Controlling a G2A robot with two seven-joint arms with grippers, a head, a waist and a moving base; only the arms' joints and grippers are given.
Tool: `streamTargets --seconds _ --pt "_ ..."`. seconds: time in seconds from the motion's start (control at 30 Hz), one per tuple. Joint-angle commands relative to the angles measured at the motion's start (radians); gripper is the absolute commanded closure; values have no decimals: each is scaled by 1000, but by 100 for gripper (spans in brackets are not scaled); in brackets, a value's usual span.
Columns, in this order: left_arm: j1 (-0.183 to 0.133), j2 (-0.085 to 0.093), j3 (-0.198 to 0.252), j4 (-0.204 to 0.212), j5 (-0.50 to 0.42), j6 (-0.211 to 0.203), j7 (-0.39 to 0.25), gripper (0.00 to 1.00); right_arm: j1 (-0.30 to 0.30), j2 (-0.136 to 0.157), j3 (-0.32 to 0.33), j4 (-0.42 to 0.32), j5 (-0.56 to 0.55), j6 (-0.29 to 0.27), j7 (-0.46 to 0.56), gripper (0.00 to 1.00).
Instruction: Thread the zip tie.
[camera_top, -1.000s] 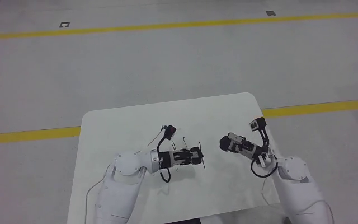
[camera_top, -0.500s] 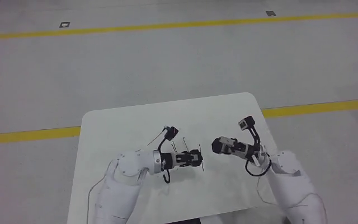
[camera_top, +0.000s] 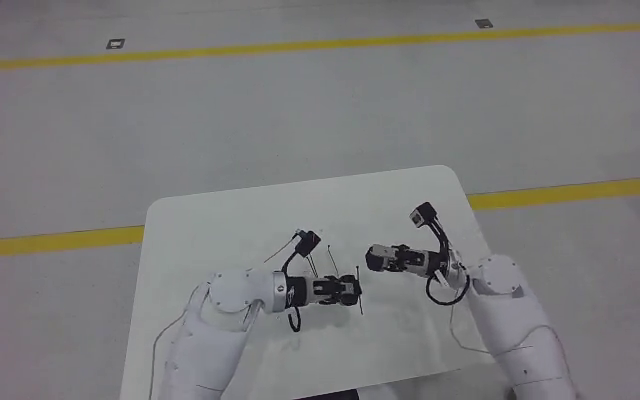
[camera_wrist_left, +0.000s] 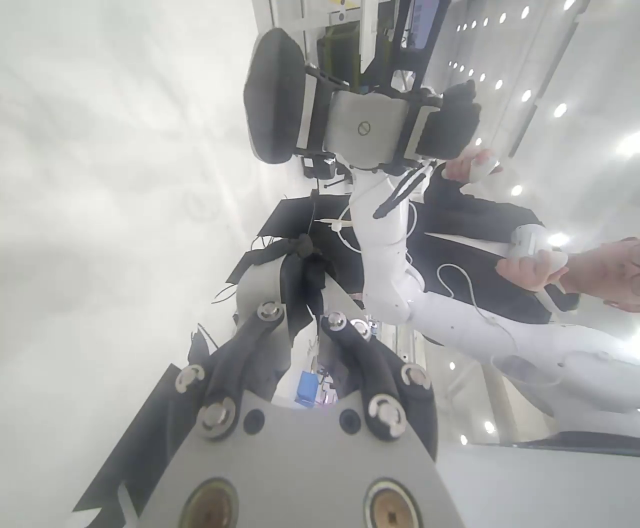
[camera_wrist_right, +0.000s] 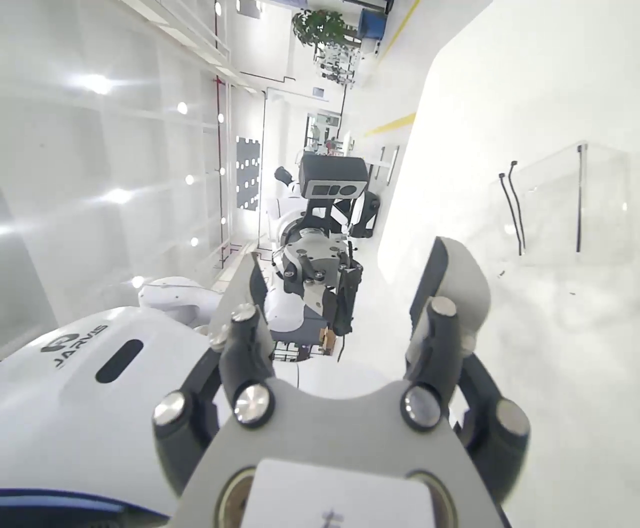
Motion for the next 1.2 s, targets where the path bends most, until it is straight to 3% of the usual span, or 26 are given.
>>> streamTargets --seconds 0.0,0.3,0.63,0.77,1.17 --pt "-6 5 3 7 -14 3 -3 100 1 -3 0 5 0 0 22 83" --pt "-33 25 39 37 -63 8 7 100 3 -21 -9 8 -25 0 77 90" --pt "-51 48 69 44 -71 30 42 100 10 -41 -11 10 -55 0 86 87" --pt "-55 57 79 44 -83 33 50 100 12 -46 -7 15 -71 0 84 81" --pt "-65 83 112 42 -115 32 72 100 10 -60 1 15 -85 0 90 83"
